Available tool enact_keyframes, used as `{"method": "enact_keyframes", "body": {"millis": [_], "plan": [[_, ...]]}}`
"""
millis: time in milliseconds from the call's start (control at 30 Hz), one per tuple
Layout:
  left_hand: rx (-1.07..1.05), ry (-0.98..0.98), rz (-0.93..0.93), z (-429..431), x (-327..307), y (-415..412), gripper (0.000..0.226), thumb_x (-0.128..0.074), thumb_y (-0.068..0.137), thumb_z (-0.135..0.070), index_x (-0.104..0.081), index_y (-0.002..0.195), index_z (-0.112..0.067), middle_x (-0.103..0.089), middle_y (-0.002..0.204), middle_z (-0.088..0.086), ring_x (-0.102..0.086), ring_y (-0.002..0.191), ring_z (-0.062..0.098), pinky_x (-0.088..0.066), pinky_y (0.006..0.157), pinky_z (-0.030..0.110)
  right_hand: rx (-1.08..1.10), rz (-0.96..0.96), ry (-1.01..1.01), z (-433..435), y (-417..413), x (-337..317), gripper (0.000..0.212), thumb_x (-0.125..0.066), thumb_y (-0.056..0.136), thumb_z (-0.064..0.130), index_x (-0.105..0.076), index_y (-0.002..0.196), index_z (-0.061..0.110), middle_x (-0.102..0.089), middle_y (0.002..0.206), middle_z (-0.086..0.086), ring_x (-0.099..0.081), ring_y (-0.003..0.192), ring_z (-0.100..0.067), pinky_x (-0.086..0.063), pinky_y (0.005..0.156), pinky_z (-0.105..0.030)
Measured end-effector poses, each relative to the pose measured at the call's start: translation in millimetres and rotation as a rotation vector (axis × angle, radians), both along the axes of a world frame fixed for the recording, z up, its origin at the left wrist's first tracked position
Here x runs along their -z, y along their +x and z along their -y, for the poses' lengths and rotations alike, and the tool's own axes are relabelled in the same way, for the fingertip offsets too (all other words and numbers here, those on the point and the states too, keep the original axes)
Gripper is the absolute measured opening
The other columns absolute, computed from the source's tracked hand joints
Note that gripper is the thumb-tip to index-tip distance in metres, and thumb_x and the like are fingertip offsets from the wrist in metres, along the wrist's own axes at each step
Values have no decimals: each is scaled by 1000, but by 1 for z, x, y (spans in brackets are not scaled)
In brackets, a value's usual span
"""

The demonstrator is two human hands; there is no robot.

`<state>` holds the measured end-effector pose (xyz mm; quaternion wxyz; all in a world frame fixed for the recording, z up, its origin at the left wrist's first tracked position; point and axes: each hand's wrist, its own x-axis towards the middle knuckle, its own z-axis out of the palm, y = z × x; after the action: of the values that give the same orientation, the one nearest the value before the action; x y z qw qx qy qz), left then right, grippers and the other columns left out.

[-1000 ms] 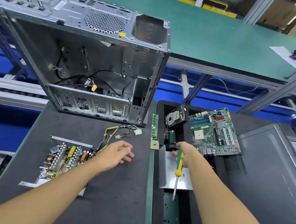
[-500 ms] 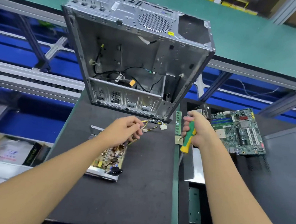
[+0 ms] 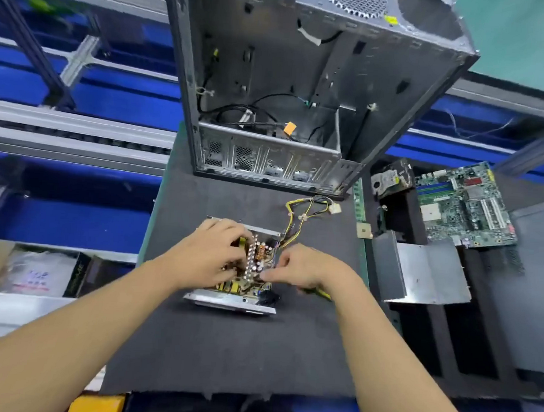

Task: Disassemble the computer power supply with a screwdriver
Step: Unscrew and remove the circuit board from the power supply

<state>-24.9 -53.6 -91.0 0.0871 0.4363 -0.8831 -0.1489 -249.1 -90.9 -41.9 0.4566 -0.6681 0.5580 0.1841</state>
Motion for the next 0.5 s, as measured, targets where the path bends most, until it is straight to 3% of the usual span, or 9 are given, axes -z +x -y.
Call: {"method": "enact_keyframes", "body": {"millis": [67, 133, 267, 367, 433, 500], "plan": [[-53, -16, -73, -4, 7, 4, 15, -76, 80, -30, -70, 94, -30, -55, 131, -4, -47, 127, 20, -39, 103, 45, -41, -111, 94, -10, 6, 12, 52, -65, 82, 63, -50, 65, 16, -59, 47, 4, -54, 43, -15, -41, 53, -24], [-139, -30, -165, -8, 12, 8, 15, -74, 82, -27, -69, 96, -28, -53, 131, -2, -46, 126, 22, -40, 101, 47, 22, -83, 165, -17, 11, 22, 48, -68, 82, 58, -50, 61, 19, -55, 39, 8, -50, 36, -11, -39, 46, -19], [-431, -2, -307, -14, 23, 12, 29, -72, 85, -19, -62, 112, -24, -42, 141, 2, -37, 132, 23, -31, 105, 46, -14, -142, 94, -22, 15, 37, 27, -71, 81, 36, -58, 79, 12, -62, 59, -5, -53, 50, -16, -39, 53, -22], [-551, 154, -490, -15, 24, 10, 23, -61, 94, -10, -62, 110, -26, -49, 130, -10, -46, 124, 10, -32, 108, 34, -27, -159, 58, -12, 9, 43, 29, -70, 78, 27, -66, 96, 4, -62, 75, -8, -53, 59, -22, -44, 61, -26], [-614, 216, -599, -12, 21, 10, 28, -53, 96, -1, -66, 98, -26, -56, 112, -13, -57, 106, 5, -40, 96, 18, -76, -212, 12, -6, 7, 45, 29, -70, 77, 28, -68, 96, 7, -65, 80, -7, -55, 67, -24, -49, 67, -29], [-626, 260, -654, -7, 17, 15, 37, -51, 95, 5, -69, 89, -27, -60, 101, -13, -64, 91, 3, -42, 80, 7, -73, -243, 5, -1, 3, 48, 22, -69, 75, 28, -63, 83, 8, -63, 73, -7, -55, 63, -25, -47, 63, -28]]}}
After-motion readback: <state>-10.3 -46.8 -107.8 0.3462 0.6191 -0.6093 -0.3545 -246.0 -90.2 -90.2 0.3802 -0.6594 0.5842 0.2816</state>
